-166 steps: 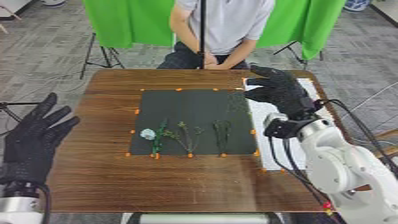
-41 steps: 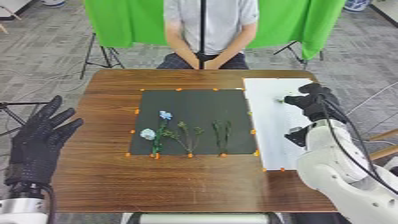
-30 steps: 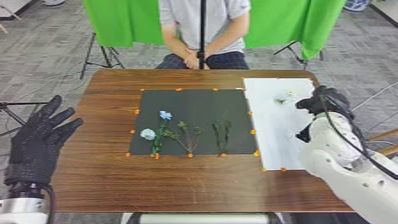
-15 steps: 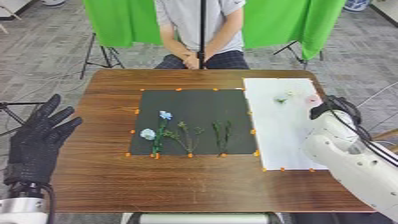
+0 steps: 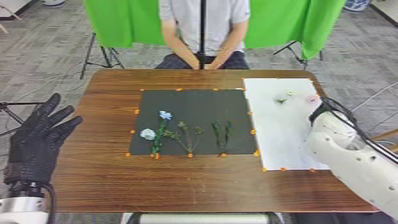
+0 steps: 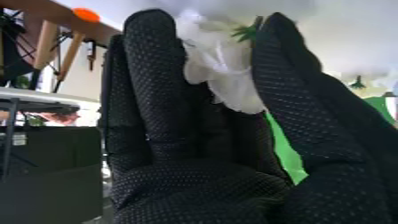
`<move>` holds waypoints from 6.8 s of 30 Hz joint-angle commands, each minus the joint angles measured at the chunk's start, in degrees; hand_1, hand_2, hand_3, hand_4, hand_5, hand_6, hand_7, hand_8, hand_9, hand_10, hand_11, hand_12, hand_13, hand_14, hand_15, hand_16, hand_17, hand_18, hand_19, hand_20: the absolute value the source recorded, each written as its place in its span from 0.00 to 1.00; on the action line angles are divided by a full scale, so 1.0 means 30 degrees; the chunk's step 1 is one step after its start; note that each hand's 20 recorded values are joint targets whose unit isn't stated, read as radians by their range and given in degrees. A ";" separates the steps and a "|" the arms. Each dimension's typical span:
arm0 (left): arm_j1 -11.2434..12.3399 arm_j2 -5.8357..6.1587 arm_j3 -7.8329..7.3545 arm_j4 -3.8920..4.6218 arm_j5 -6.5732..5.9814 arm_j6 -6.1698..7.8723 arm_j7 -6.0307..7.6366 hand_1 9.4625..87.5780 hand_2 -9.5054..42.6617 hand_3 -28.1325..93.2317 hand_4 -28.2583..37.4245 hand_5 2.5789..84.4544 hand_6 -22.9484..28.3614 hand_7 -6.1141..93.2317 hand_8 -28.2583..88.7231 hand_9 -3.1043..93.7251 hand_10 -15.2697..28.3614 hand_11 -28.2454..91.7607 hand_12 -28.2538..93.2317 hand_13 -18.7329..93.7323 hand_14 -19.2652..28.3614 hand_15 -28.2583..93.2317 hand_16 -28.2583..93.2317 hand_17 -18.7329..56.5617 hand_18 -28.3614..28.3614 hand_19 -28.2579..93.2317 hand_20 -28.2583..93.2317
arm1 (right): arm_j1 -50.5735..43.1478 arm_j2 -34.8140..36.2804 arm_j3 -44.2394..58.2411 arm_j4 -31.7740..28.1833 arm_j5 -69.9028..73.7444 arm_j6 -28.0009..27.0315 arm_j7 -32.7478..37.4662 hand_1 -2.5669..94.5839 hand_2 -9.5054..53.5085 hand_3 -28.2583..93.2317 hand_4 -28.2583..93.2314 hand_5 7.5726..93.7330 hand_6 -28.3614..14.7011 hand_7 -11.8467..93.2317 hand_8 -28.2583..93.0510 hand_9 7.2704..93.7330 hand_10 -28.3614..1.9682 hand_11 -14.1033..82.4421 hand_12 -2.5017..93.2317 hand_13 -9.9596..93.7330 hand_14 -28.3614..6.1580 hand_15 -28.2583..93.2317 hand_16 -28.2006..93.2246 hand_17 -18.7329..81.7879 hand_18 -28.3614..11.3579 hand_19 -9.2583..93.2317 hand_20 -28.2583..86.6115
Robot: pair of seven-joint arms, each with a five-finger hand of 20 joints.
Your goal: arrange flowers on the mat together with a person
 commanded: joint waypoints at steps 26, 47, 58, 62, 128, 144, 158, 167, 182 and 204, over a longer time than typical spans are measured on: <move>-0.0485 -0.0796 -0.0369 -0.0152 0.0911 -0.0619 -0.1479 0.14 0.33 0.84 0.05 0.34 0.54 0.16 0.17 0.33 0.69 0.39 0.33 0.34 0.86 0.59 0.19 0.11 0.81 0.53 0.36 | 0.4530 -0.3834 -0.5445 -0.6121 -0.1683 0.3815 -0.6100 0.66 0.00 0.79 0.00 0.82 0.69 0.37 0.24 0.97 0.71 0.27 0.42 0.89 0.73 0.65 0.44 0.58 0.24 0.99 0.23; -0.2325 -0.0870 0.0143 0.0494 0.1535 -0.1615 -0.2867 0.14 0.33 0.84 0.05 0.34 0.54 0.16 0.17 0.33 0.69 0.39 0.33 0.34 0.86 0.59 0.19 0.11 0.81 0.53 0.36 | 1.0542 -0.8478 -1.4828 -0.1649 0.0290 0.3267 -0.6598 0.64 0.00 0.78 0.01 0.80 0.68 0.36 0.23 0.96 0.71 0.28 0.43 0.87 0.69 0.68 0.42 0.57 0.24 0.99 0.25; -0.2227 -0.0517 0.0209 0.0567 0.1306 -0.1630 -0.2570 0.14 0.33 0.85 0.05 0.34 0.54 0.16 0.17 0.33 0.69 0.39 0.33 0.34 0.86 0.59 0.19 0.11 0.81 0.53 0.36 | 1.0699 -0.8930 -1.5455 -0.1135 0.0006 0.1834 -0.6167 0.55 0.00 0.78 0.01 0.70 0.67 0.31 0.21 0.86 0.59 0.39 0.34 0.84 0.65 0.73 0.37 0.54 0.22 0.98 0.26; -0.2269 -0.0529 0.0238 0.0591 0.1155 -0.1767 -0.2524 0.14 0.33 0.85 0.05 0.34 0.54 0.17 0.17 0.33 0.69 0.39 0.33 0.34 0.86 0.59 0.19 0.11 0.81 0.53 0.36 | 1.1025 -0.9023 -1.5824 -0.0931 0.0359 0.1612 -0.5835 0.50 0.00 0.81 0.00 0.66 0.67 0.29 0.13 0.80 0.53 0.46 0.26 0.82 0.63 0.74 0.37 0.53 0.21 0.97 0.27; 0.2187 -0.0687 -0.0271 0.0238 -0.0360 0.0518 0.0072 0.10 0.34 0.84 0.00 0.35 0.55 0.17 0.17 0.34 0.70 0.39 0.33 0.35 0.88 0.63 0.19 0.12 0.81 0.56 0.38 | -0.6794 -0.2450 0.3363 -0.9995 1.4109 1.0137 -1.6529 0.32 0.16 0.82 0.05 0.52 0.57 0.25 0.14 0.62 0.31 0.40 0.20 0.68 0.41 0.75 0.33 0.44 0.15 0.90 0.23; 0.3181 0.1424 -0.0383 0.0357 -0.2451 0.1395 0.2575 0.05 0.32 0.83 0.00 0.34 0.51 0.15 0.17 0.32 0.64 0.35 0.34 0.34 0.86 0.63 0.19 0.09 0.79 0.52 0.38 | -1.4266 -0.2921 0.9784 -0.9680 2.3388 0.9923 -2.3273 0.27 0.21 0.85 0.03 0.46 0.60 0.26 0.13 0.50 0.29 0.33 0.19 0.54 0.29 0.66 0.30 0.33 0.13 0.69 0.35; 0.3090 0.2737 -0.0128 0.0422 -0.3777 0.1443 0.3927 0.09 0.33 0.85 0.00 0.34 0.52 0.15 0.17 0.32 0.66 0.36 0.35 0.34 0.86 0.61 0.19 0.10 0.80 0.52 0.39 | -1.5191 -0.2912 1.0632 -0.9534 2.4756 0.9412 -2.4717 0.25 0.23 0.86 0.03 0.44 0.61 0.25 0.14 0.47 0.30 0.31 0.19 0.51 0.27 0.62 0.31 0.31 0.13 0.65 0.36; 0.2726 0.2177 0.0085 0.0444 -0.3259 0.1237 0.3329 0.09 0.33 0.85 0.00 0.34 0.52 0.16 0.17 0.32 0.66 0.36 0.34 0.34 0.85 0.61 0.20 0.11 0.80 0.52 0.38 | -1.5139 -0.2906 1.0604 -0.9584 2.4755 0.9319 -2.4739 0.25 0.23 0.86 0.03 0.44 0.62 0.25 0.14 0.47 0.31 0.31 0.19 0.51 0.26 0.61 0.32 0.31 0.12 0.64 0.38; 0.2171 0.1404 0.0203 0.0488 -0.2547 0.0888 0.2449 0.08 0.33 0.85 0.00 0.34 0.52 0.16 0.17 0.32 0.67 0.36 0.34 0.34 0.85 0.59 0.20 0.11 0.80 0.52 0.38 | -1.4943 -0.2947 1.0513 -0.9561 2.4488 0.9120 -2.4251 0.24 0.23 0.86 0.03 0.44 0.62 0.25 0.14 0.47 0.31 0.31 0.19 0.51 0.26 0.62 0.32 0.30 0.12 0.63 0.39; 0.2181 0.1047 0.0348 0.0473 -0.2174 0.0676 0.2007 0.09 0.34 0.84 0.00 0.33 0.52 0.16 0.17 0.32 0.67 0.37 0.34 0.35 0.85 0.58 0.20 0.12 0.82 0.53 0.37 | -1.4711 -0.2866 1.0123 -0.9509 2.4571 0.9096 -2.4092 0.24 0.24 0.86 0.03 0.44 0.62 0.25 0.14 0.48 0.31 0.31 0.19 0.51 0.26 0.61 0.32 0.30 0.12 0.63 0.39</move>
